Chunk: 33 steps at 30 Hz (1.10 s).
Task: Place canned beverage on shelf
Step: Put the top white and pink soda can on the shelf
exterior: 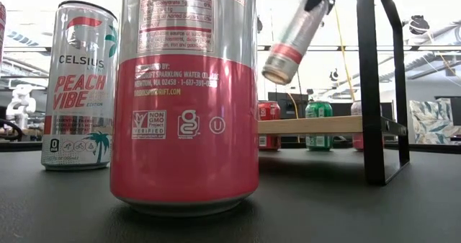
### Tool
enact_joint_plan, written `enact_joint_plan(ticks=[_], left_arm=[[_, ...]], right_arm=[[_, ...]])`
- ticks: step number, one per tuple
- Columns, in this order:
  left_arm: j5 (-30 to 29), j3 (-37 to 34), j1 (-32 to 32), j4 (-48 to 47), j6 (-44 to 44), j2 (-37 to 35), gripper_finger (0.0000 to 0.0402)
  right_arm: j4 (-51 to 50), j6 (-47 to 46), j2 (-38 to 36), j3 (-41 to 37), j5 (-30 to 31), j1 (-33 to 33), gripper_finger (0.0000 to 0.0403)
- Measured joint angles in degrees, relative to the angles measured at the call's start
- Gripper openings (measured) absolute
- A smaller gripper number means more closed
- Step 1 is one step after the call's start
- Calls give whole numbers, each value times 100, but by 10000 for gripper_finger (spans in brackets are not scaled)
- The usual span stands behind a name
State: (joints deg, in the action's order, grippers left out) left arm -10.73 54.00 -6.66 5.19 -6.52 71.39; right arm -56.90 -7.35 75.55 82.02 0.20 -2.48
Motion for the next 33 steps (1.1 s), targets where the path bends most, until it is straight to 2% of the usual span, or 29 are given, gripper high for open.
enact_joint_plan(ticks=[4,8,24,33], left_arm=[[-270,13,-103,69,0,178,206],[-589,15,-192,59,2,282,232],[-1057,22,-467,89,-291,398,250],[-1160,22,-423,355,-333,557,335]], right_arm=[[481,-16,0,0,246,203,228],[808,-11,0,0,320,340,228],[1833,-162,0,0,300,492,228],[2100,-162,2,0,300,491,228]])
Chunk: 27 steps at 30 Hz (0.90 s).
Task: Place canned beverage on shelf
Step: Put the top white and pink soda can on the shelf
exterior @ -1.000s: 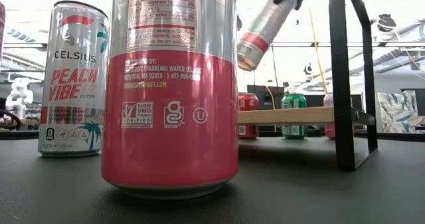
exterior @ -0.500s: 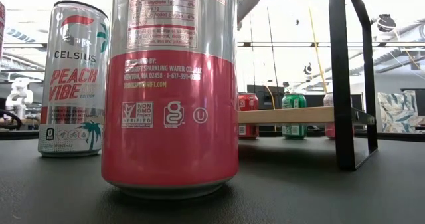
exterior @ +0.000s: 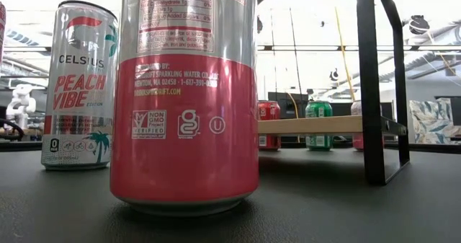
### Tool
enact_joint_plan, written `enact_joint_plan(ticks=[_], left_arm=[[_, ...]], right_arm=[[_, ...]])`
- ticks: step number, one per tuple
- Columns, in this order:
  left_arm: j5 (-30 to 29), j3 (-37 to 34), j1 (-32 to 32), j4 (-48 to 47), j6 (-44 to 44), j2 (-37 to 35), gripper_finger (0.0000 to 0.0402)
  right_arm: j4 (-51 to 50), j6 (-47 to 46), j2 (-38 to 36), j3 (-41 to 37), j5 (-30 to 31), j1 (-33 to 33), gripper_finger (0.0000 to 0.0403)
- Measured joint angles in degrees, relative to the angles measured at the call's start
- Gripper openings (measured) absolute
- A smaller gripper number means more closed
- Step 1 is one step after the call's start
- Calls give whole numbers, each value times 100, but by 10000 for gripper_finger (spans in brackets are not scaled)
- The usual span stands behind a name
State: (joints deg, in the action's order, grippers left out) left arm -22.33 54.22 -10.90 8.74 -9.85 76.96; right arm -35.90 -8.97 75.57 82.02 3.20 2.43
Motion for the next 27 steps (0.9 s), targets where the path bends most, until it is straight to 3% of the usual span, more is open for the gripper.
enact_joint_plan(ticks=[5,12,16,25,27], left_arm=[[-187,0,-1,35,-11,187,372],[-793,0,0,137,6,300,370],[-803,0,0,154,-2,300,348],[-745,0,-54,143,49,300,245],[-749,0,-89,141,59,300,240]], right_arm=[[87,20,0,2,-2,-1,228],[230,21,0,2,9,-2,228],[369,20,0,2,2,-3,228],[460,-16,0,2,2,-3,228],[459,-37,0,2,1,-3,228]])
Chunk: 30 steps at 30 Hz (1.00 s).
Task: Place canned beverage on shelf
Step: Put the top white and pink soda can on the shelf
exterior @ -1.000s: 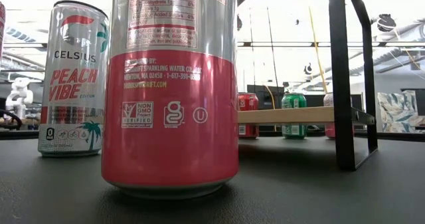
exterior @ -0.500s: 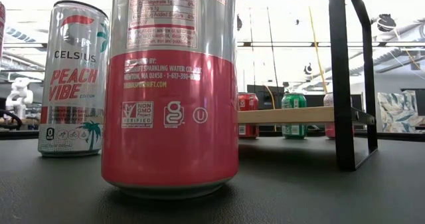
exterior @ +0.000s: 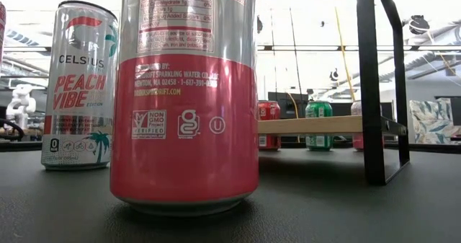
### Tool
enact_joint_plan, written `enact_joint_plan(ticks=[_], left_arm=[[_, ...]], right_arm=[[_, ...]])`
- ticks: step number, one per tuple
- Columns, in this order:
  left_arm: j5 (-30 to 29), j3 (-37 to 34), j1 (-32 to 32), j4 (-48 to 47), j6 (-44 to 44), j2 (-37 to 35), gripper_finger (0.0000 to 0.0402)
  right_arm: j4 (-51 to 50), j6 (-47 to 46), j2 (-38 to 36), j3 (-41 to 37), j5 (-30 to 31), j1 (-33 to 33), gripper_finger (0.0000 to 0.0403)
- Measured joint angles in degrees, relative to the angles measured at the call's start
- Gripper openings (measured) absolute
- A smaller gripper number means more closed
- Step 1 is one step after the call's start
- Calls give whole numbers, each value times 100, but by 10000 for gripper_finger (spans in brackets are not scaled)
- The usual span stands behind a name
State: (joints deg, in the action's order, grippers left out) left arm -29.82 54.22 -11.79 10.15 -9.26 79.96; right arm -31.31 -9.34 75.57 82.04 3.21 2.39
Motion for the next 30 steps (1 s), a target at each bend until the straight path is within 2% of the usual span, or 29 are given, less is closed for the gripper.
enact_joint_plan(ticks=[8,14,18,23,26,30], left_arm=[[-7,-2,-75,-17,158,-17,243],[259,-9,-263,-67,529,-156,247],[517,-11,-435,10,910,-390,248],[970,-11,-585,111,1088,-514,249],[1407,-11,-608,319,1203,-512,250],[1988,-54,-609,450,1216,-514,250]], right_arm=[[-46,186,0,6,-31,2,235],[-165,740,-74,9,-432,18,302],[-473,1237,-188,13,-468,87,344],[-666,1506,-242,-34,-480,188,355],[-233,1520,-246,-344,-490,327,353],[895,1502,-234,-1125,-476,654,353]])
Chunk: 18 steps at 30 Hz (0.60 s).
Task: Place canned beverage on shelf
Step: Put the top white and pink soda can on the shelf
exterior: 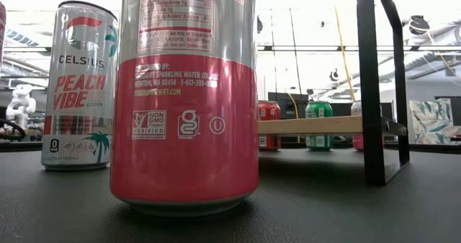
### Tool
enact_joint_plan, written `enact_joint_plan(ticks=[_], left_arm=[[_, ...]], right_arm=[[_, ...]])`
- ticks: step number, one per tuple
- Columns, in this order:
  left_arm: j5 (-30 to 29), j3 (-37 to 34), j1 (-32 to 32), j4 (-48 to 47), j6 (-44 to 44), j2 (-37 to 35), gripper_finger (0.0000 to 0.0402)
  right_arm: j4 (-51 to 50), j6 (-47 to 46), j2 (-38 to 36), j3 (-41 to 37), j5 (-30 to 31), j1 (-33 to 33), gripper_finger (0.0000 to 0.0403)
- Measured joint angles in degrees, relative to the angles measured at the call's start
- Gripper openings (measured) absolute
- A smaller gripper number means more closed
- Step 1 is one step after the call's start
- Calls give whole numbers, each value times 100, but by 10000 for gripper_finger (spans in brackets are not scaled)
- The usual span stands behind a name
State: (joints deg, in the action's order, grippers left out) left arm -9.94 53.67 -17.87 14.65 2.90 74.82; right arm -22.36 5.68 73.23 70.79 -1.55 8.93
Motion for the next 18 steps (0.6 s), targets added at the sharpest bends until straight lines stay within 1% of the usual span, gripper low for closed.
enact_joint_plan(ticks=[4,7,11,14,16,18], left_arm=[[583,-37,1,156,83,1,251],[814,-37,12,174,87,1,251],[931,-37,52,185,86,97,251],[967,-37,59,328,91,222,251],[979,-37,53,397,91,304,251],[1053,-37,53,554,91,404,251]], right_arm=[[1432,14,0,-728,134,256,353],[2162,146,2,-971,166,374,353],[2910,409,2,-1063,169,490,353],[3181,665,2,-1076,109,553,352],[3360,824,2,-1076,-101,595,352],[3531,927,2,-1076,-438,640,352]])
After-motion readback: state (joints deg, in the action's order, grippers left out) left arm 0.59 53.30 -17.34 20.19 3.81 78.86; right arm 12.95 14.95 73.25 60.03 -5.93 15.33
